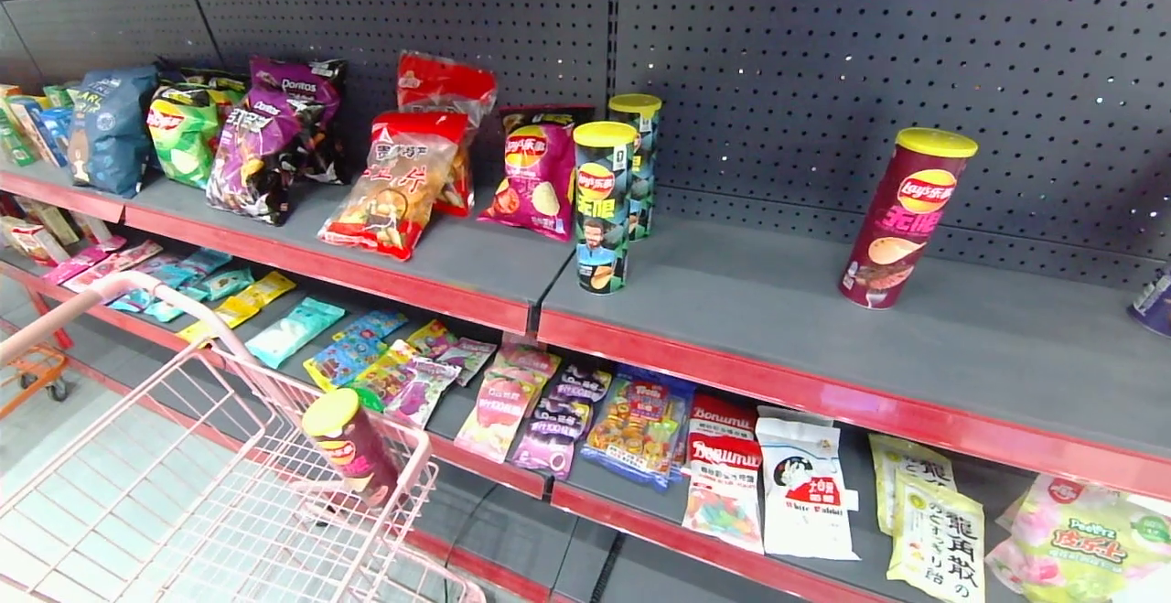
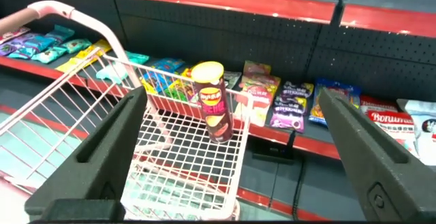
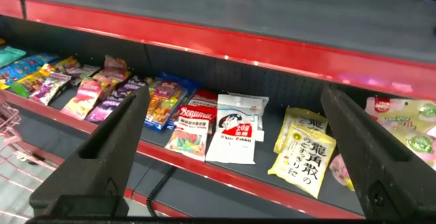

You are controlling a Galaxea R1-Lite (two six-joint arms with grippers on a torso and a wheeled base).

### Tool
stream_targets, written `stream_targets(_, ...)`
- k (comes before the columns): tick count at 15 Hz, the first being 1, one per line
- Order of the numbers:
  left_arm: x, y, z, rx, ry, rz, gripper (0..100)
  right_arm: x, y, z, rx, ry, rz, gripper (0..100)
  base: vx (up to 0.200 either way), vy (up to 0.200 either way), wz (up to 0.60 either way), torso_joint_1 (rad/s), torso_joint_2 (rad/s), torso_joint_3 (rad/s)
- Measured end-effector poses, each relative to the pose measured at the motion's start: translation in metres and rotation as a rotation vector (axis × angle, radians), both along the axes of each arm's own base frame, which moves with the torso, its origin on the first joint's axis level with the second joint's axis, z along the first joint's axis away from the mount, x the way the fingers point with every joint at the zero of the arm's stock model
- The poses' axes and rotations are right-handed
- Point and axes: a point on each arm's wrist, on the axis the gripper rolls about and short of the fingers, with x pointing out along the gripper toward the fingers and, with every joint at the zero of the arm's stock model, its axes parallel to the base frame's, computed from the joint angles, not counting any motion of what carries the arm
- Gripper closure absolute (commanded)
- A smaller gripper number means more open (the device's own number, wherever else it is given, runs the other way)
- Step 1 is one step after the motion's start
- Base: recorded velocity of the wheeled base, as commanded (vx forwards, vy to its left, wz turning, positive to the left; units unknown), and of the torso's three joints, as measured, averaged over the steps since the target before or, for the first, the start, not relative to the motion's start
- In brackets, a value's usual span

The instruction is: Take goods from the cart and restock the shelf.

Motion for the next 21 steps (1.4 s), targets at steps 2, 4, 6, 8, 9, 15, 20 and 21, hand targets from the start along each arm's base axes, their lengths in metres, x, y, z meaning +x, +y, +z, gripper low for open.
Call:
stream_targets(2,0.000,0.000,0.000,0.000,0.000,0.000,0,0.000,0.000,0.000,0.000,0.000,0.000,0,0.000,0.000,0.00,-0.149,0.36,0.202)
stream_targets(4,0.000,0.000,0.000,0.000,0.000,0.000,0,0.000,0.000,0.000,0.000,0.000,0.000,0,0.000,0.000,0.00,-0.146,0.36,0.217)
stream_targets(6,0.000,0.000,0.000,0.000,0.000,0.000,0,0.000,0.000,0.000,0.000,0.000,0.000,0,0.000,0.000,0.00,-0.156,0.38,0.232)
stream_targets(8,0.000,0.000,0.000,0.000,0.000,0.000,0,0.000,0.000,0.000,0.000,0.000,-0.001,0,0.000,0.000,0.00,-0.154,0.41,0.239)
stream_targets(9,0.000,0.000,0.000,0.000,0.000,0.000,0,0.000,0.000,0.000,0.001,0.000,-0.001,0,0.000,0.000,0.00,-0.188,0.49,0.295)
stream_targets(15,0.000,0.000,0.000,0.000,0.000,0.000,0,0.000,0.000,0.000,0.002,0.000,-0.001,0,0.000,0.000,0.00,-0.198,0.54,0.347)
stream_targets(20,-0.003,0.000,0.019,-0.031,-0.054,-0.008,0,0.000,0.000,0.000,0.003,0.000,-0.001,0,0.000,0.000,0.00,-0.069,0.22,0.147)
stream_targets(21,-0.005,0.000,0.035,-0.051,-0.086,-0.003,0,0.000,0.000,0.000,0.003,0.000,-0.001,0,0.000,0.000,0.00,0.000,0.00,0.000)
